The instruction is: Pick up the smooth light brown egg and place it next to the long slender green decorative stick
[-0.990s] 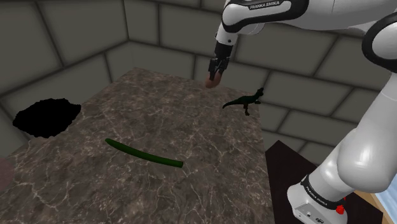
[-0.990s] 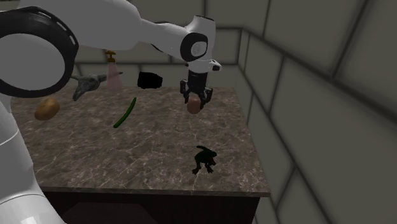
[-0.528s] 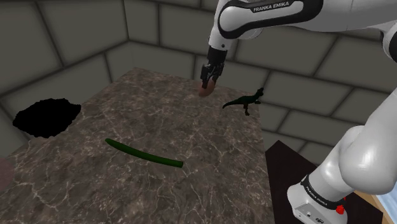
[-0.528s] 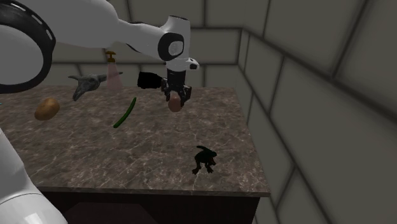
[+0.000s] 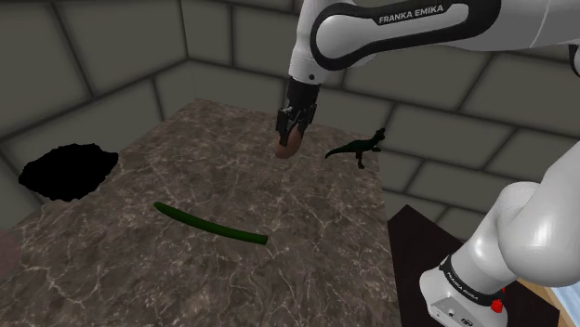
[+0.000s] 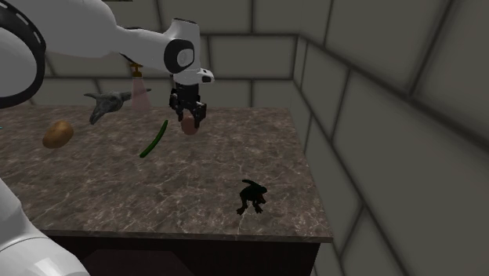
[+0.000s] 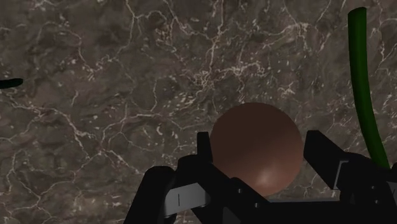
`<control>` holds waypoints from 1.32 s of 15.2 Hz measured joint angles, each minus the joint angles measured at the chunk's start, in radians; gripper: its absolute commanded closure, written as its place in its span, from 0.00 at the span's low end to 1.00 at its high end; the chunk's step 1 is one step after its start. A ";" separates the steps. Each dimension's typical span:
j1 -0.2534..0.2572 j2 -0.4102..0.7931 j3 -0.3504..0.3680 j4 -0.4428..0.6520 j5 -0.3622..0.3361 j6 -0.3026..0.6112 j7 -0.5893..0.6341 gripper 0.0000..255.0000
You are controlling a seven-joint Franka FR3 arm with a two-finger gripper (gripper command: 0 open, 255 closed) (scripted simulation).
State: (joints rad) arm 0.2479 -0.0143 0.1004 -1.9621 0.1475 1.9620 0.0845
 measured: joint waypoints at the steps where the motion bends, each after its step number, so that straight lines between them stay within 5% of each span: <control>1: 0.008 -0.001 0.009 -0.008 0.001 0.010 0.016 1.00; 20: 0.022 0.084 0.022 -0.164 0.009 0.252 0.008 1.00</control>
State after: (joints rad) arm 0.2698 0.0701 0.1227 -2.1265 0.1569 2.2135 0.0922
